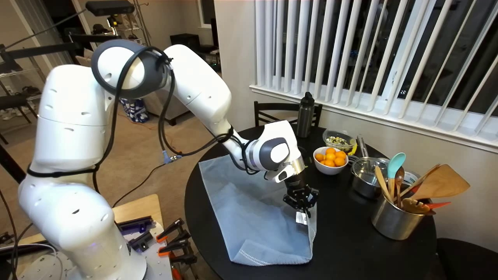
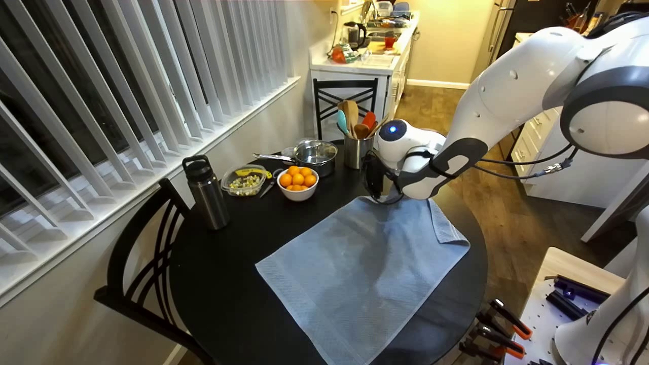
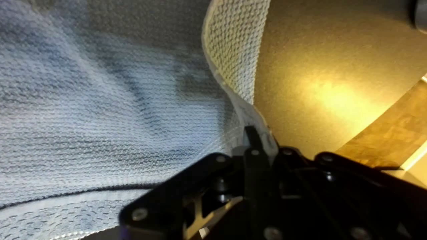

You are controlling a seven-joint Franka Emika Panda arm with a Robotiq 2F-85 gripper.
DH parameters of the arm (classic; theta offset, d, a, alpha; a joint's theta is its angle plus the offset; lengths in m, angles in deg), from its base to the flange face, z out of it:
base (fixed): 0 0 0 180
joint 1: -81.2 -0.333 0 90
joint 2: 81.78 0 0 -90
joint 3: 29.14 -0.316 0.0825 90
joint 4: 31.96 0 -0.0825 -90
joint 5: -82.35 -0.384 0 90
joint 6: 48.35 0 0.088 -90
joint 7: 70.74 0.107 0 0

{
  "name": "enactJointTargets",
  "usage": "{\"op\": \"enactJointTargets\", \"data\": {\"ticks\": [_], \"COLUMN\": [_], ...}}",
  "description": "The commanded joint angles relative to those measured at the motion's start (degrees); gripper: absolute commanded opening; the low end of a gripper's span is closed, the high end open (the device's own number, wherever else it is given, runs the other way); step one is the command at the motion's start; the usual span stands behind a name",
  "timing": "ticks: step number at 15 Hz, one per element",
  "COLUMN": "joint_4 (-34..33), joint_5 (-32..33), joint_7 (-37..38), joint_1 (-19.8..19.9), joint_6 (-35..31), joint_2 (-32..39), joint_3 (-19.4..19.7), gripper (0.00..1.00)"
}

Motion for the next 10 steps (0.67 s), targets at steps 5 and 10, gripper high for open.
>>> {"op": "enactJointTargets", "data": {"ticks": [5,10], "joint_4": [-6.6,-9.1], "joint_5": [-1.0,-4.1], "joint_7": [0.0,0.0], "joint_1": [1.0,1.2], "joint_6": [6.0,6.8], "joint_2": [6.5,10.3], "joint_3": [1.1,1.1], "gripper": [0.03,0.03]}}
